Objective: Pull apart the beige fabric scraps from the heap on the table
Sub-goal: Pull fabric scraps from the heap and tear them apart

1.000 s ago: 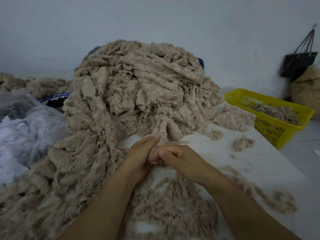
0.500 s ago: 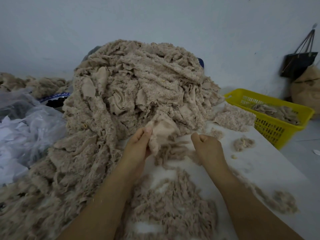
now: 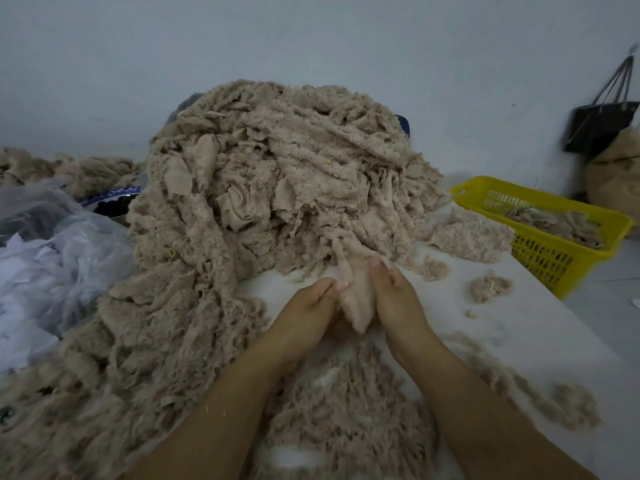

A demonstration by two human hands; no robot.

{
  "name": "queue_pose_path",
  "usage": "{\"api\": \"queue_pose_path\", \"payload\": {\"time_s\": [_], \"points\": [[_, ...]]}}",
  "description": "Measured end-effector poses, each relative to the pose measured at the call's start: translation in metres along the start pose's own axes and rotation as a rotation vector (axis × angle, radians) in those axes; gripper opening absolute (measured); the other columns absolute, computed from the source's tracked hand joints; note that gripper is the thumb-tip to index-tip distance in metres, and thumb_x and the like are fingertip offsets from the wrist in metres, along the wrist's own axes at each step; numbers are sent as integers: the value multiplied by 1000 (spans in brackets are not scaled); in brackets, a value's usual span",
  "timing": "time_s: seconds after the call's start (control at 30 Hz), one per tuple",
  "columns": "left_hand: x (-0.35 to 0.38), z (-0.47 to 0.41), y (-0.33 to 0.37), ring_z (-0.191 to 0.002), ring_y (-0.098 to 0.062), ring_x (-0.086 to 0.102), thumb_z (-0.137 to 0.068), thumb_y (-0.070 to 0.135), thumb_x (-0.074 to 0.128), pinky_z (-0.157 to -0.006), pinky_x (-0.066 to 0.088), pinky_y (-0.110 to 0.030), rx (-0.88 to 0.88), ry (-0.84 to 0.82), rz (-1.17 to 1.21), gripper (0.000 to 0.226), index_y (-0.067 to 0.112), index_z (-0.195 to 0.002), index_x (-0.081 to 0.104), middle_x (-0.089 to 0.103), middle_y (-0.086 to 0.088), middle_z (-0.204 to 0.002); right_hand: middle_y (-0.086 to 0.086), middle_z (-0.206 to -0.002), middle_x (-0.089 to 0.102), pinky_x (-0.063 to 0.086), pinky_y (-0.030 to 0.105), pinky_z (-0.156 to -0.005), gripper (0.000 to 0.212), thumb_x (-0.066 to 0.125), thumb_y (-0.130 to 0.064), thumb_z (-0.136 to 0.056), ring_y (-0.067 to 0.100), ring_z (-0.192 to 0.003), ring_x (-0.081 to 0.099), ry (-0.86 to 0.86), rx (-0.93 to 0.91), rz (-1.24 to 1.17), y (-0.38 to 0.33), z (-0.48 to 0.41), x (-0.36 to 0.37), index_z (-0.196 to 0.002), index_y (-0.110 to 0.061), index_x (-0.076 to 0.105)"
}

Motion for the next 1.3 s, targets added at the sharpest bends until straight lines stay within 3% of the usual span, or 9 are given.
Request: {"api": "queue_pose_path", "payload": {"time_s": [0.23,0.37,0.5,0.6,0.73,0.8,0.97,1.07,1.3], "points": [[-47,1,9,-44,-7,20,-84,59,58,-45,25,-19,45,203,341,41,24,-69,43,27,8,-54,5,-138,59,47,47,-106,53,37,-51,-103,23,-122,59,235,111,-304,6,-13,-48,-143,-17,50],[-39,2,7,-43,-9,38,-72,79,51,-56,35,-18,-1,223,66,57,26,-51,45,39,7,-47,5,-134,62,47,48,-107,57,39,-54,-101,23,-122,60,114,91,-220,-1,-2,-23,-142,-17,52],[-22,1,4,-86,17,59,-80,87,21,-76,40,-3,14,155,-137,71,38,-89,72,69,27,-84,-9,-137,61,45,33,-107,58,36,-64,-94,9,-125,56,-37,-137,7,-31,19,0,-139,-33,56],[-21,-3,-8,-120,-7,60,-79,89,37,-101,43,-31,-89,106,172,79,31,-121,69,70,9,-122,-31,-109,68,48,9,-86,30,38,-60,-96,-11,-105,61,-304,-214,149,-39,40,39,-104,-57,66],[-32,0,-15,-90,-22,73,-84,45,63,-74,59,-30,-161,153,441,36,14,-92,79,76,-11,-97,7,-104,71,53,43,-92,60,42,-65,-93,20,-100,68,-541,-284,287,-28,58,75,-106,-12,65],[-39,0,-19,-79,-15,74,-92,34,58,-63,58,-24,-193,241,511,30,11,-92,77,77,-8,-91,9,-101,70,53,35,-90,66,41,-68,-93,19,-98,67,-622,-282,333,-19,61,80,-102,-7,65],[-56,-1,-3,-89,-18,67,-104,41,45,-80,53,-34,-68,463,97,36,14,-96,68,73,-3,-90,-10,-79,75,51,13,-64,40,46,-43,-101,-2,-73,69,-245,-102,165,-14,31,37,-77,-22,70],[-33,3,19,-70,-9,56,-104,41,43,-67,48,-30,111,301,-182,35,17,-84,60,60,11,-70,-25,-84,74,49,5,-66,33,42,-46,-103,-11,-81,67,-137,-91,17,-20,21,20,-92,-33,71],[25,15,41,-62,0,44,-107,26,41,-62,36,-14,311,-117,-402,38,23,-69,44,45,13,-67,8,-82,73,54,25,-55,31,52,-37,-101,15,-69,71,-172,206,-126,1,17,16,-95,-11,68]]}}
Point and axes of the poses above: each hand's wrist, its own z-axis away from the middle knuckle, its own x-axis out of the palm, y = z × x, the point moved 9 cm from there along -z, towards the middle knuckle
